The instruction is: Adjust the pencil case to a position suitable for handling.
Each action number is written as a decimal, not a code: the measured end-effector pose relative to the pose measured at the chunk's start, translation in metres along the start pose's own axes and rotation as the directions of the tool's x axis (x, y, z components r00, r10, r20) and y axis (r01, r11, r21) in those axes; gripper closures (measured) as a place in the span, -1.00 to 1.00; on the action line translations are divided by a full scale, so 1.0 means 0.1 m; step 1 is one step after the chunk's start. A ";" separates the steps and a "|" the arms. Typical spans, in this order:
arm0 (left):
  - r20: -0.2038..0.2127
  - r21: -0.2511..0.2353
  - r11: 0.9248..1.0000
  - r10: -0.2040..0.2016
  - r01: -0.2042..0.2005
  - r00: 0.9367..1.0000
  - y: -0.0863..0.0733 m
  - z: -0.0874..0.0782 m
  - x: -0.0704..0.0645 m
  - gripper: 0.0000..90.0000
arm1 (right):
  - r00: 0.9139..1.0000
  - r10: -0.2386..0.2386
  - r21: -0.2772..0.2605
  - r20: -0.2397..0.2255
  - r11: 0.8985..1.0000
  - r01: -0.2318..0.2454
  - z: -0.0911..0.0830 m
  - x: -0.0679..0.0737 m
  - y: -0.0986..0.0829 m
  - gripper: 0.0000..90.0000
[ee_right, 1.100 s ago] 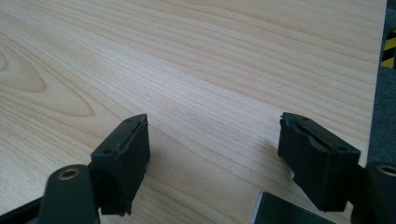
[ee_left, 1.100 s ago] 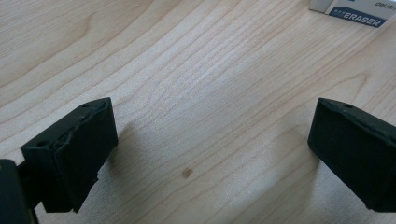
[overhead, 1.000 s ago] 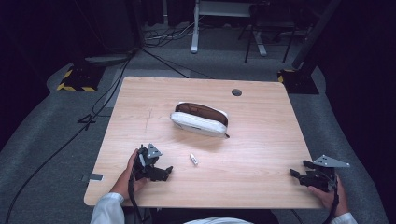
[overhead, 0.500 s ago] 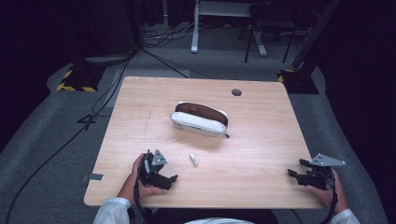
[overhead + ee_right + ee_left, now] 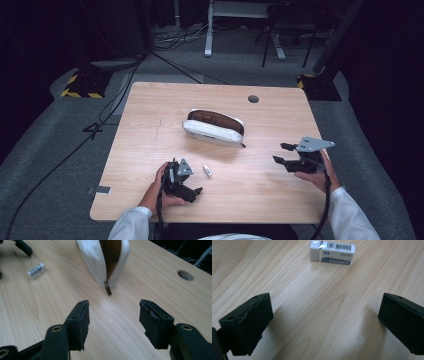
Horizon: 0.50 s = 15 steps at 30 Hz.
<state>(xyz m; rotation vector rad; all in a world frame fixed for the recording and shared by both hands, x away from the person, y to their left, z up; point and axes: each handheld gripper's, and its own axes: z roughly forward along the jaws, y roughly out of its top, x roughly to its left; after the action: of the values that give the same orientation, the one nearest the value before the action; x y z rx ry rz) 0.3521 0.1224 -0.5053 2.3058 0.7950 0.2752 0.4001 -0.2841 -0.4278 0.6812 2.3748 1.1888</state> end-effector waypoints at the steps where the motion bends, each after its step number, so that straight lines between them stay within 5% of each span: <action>1: 0.002 0.000 1.000 0.002 -0.002 1.000 0.02 0.02 -0.01 -1.00 | 1.000 -0.012 -0.003 -0.011 1.000 0.012 0.08 0.03 0.09 -0.05; 7: 0.036 0.001 0.999 0.044 -0.044 0.998 0.19 0.17 -0.07 -0.99 | 0.996 -0.072 0.002 -0.047 0.997 0.072 0.51 0.18 0.51 -0.07; 15: 0.042 -0.003 0.999 0.050 -0.050 0.998 0.33 0.29 -0.08 -0.98 | 0.994 -0.065 0.030 -0.085 0.997 0.068 0.93 0.25 0.75 -0.18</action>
<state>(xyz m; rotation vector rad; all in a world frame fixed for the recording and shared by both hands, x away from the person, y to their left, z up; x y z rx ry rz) 0.3730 0.0826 -0.5050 2.3239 0.7165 0.2487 0.4492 -0.1723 -0.4218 0.5681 2.4709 1.1747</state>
